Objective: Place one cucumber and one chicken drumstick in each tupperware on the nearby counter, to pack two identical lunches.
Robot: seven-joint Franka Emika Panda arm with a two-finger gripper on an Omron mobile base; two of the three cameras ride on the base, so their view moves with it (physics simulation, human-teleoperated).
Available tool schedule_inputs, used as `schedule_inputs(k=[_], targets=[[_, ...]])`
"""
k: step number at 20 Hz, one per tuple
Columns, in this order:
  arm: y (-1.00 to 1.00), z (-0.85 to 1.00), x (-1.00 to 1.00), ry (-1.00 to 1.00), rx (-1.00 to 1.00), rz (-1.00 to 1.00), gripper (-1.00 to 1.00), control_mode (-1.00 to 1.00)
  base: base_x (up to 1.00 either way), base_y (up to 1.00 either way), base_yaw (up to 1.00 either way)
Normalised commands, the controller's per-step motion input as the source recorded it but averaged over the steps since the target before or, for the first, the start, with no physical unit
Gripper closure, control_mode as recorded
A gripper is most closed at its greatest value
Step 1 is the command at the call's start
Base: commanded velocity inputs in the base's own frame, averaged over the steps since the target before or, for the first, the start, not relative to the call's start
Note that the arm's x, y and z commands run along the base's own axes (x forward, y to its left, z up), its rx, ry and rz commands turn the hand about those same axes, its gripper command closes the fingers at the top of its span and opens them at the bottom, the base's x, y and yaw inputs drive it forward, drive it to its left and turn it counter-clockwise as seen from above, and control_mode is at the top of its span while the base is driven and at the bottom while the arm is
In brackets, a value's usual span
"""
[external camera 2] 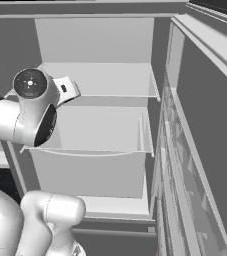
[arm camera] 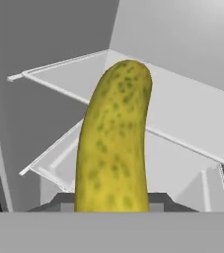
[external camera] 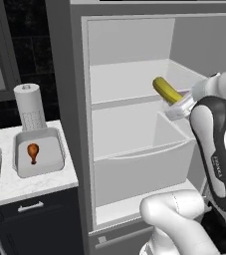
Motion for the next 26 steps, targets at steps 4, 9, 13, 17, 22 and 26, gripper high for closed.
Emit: schedule_inputs(k=[4,9,13,17,22,26], targets=[[-0.06,-0.11,-0.75,0.0,0.0,-0.06,1.0,1.0,-0.25,0.0,-0.02],[0.0,0.0,0.0,0.0,0.0,0.0,1.0,1.0,-1.0,0.12,-0.07],[0.0,0.0,0.0,0.0,0.0,0.0,1.0,1.0,-0.77,0.88,0.01],[0.0,0.0,0.0,0.0,0.0,0.0,1.0,1.0,-0.11,1.0,0.06],[0.0,0.0,0.0,0.0,0.0,0.0,1.0,1.0,0.33,1.0,0.01],[0.0,0.0,0.0,0.0,0.0,0.0,1.0,1.0,0.94,1.0,0.0]])
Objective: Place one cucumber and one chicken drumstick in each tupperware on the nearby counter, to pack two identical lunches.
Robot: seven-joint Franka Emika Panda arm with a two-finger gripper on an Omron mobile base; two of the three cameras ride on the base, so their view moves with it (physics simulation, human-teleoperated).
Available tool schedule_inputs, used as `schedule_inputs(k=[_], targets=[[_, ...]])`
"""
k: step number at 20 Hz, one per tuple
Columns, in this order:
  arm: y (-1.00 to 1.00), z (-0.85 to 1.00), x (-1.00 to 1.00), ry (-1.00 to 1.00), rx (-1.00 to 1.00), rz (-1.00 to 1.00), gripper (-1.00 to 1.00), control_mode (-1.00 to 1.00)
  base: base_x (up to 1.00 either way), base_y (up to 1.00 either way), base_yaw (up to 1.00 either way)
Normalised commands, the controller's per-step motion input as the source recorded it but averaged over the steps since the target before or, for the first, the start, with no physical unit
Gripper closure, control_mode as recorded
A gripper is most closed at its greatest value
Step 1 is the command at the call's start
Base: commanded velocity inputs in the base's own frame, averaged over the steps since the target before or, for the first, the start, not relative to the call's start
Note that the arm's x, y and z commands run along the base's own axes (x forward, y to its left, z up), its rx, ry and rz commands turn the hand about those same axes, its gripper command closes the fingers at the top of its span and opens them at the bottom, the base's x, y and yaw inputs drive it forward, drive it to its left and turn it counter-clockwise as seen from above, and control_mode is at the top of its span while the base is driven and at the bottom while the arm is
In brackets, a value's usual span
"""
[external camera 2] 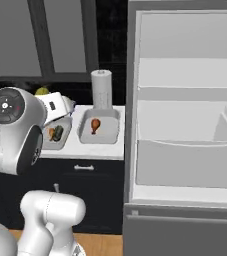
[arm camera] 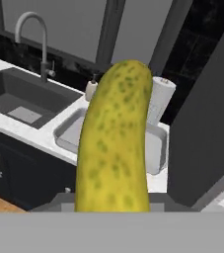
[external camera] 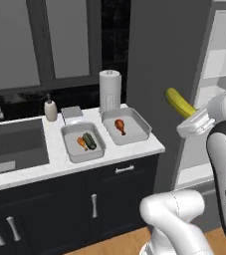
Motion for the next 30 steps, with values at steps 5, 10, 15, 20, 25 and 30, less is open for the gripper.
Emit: schedule_inputs(k=[5,10,15,20,25,30], targets=[[0.0,0.0,0.0,0.0,0.0,0.0,1.0,1.0,1.0,0.88,-0.05],[0.0,0.0,0.0,0.0,0.0,0.0,1.0,1.0,1.0,0.54,-0.11],[-0.21,-0.19,0.2,0.04,-0.02,-0.11,1.0,-1.0,0.28,0.04,-0.07],[-0.74,-0.6,0.45,0.11,0.0,-0.19,1.0,-1.0,0.0,0.0,0.0],[-0.66,-0.93,0.56,0.19,-0.01,-0.19,1.0,-1.0,0.0,0.0,0.0],[-0.35,-0.85,0.49,0.28,-0.02,-0.18,1.0,-1.0,0.0,0.0,0.0]])
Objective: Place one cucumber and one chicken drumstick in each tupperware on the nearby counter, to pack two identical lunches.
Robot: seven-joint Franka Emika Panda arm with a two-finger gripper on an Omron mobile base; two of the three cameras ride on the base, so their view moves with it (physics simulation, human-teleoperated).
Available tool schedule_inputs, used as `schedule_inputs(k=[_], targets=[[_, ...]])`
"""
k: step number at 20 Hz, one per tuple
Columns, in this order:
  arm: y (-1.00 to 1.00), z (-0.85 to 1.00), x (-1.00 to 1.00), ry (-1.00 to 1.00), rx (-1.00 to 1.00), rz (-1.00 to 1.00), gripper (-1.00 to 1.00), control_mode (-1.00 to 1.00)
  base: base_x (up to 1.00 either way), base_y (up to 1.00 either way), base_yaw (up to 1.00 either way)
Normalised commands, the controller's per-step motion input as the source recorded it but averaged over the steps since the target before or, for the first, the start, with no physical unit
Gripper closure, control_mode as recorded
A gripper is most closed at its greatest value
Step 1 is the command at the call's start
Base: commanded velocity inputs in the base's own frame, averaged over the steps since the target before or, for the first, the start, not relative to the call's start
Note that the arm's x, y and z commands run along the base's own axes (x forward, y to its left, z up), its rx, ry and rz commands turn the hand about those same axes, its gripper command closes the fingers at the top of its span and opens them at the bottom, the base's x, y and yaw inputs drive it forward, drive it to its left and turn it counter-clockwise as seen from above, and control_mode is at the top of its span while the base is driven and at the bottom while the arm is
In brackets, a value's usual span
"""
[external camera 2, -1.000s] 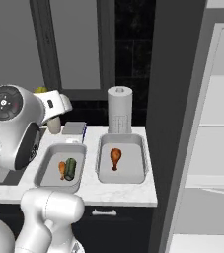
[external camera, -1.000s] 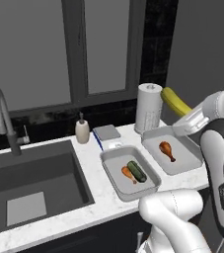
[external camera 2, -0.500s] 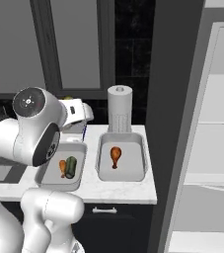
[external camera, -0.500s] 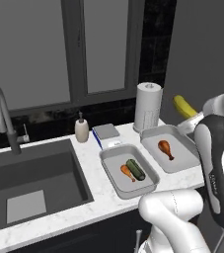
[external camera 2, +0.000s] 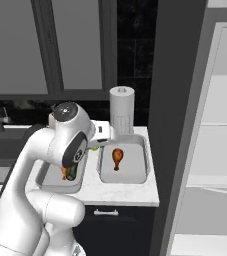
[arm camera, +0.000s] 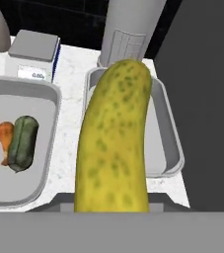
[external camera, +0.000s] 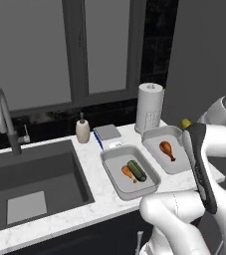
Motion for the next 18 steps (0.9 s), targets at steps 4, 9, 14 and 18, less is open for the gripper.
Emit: schedule_inputs(k=[4,9,14,18], targets=[[-0.06,-0.41,0.48,0.29,0.0,-0.1,1.0,-1.0,0.0,0.0,0.0],[-0.12,-0.34,0.5,0.26,0.0,-0.02,1.0,-1.0,0.0,0.0,0.0],[-0.34,-0.46,0.44,0.09,0.0,0.0,1.0,-1.0,0.0,0.0,0.0],[-0.29,-0.58,0.42,0.0,0.0,0.0,1.0,-1.0,0.0,0.0,0.0]])
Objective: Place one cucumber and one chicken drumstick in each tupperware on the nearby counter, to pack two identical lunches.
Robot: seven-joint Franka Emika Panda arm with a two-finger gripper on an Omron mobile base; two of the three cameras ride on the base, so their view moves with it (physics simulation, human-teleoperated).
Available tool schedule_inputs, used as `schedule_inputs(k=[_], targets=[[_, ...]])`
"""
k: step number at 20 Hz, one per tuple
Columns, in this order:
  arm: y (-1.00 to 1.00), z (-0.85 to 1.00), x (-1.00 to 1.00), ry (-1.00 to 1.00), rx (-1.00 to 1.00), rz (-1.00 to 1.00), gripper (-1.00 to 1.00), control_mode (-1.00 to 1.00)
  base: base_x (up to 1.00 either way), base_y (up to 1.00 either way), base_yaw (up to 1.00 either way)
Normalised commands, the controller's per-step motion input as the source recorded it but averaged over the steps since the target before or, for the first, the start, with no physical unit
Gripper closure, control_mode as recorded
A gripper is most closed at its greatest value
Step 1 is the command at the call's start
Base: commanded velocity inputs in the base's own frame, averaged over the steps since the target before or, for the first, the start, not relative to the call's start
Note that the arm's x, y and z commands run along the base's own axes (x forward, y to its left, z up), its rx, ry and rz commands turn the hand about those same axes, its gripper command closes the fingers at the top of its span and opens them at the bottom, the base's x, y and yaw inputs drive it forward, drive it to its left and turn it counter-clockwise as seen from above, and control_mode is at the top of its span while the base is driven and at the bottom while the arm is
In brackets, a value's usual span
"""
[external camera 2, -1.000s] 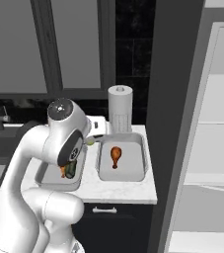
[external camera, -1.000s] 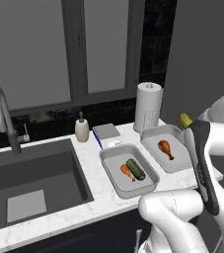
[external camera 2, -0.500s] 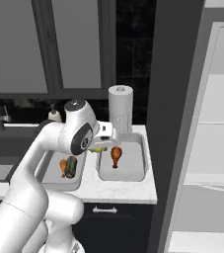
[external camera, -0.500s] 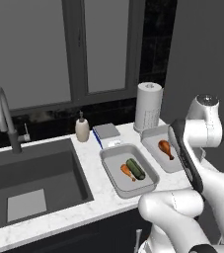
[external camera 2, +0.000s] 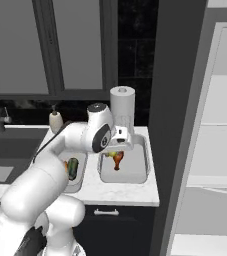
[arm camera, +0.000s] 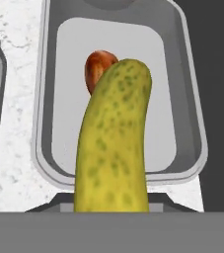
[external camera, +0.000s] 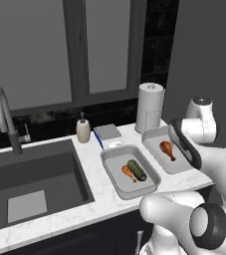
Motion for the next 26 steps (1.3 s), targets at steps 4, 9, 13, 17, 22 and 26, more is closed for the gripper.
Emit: schedule_inputs(k=[4,9,13,17,22,26], targets=[[-0.1,-0.53,0.54,0.0,0.0,0.0,1.0,-1.0,0.0,0.0,0.0],[-0.2,-0.46,0.6,0.0,0.0,0.0,1.0,-1.0,0.0,0.0,0.0],[-0.34,-0.38,0.55,0.0,0.0,0.0,1.0,-1.0,0.0,0.0,0.0],[-0.21,-0.44,0.53,0.0,0.0,0.0,-1.0,-1.0,0.0,0.0,0.0],[-0.09,-0.37,0.39,0.0,0.0,0.0,-1.0,-1.0,0.0,0.0,0.0],[-0.01,0.07,0.03,0.0,0.0,0.0,-1.0,-1.0,0.0,0.0,0.0]])
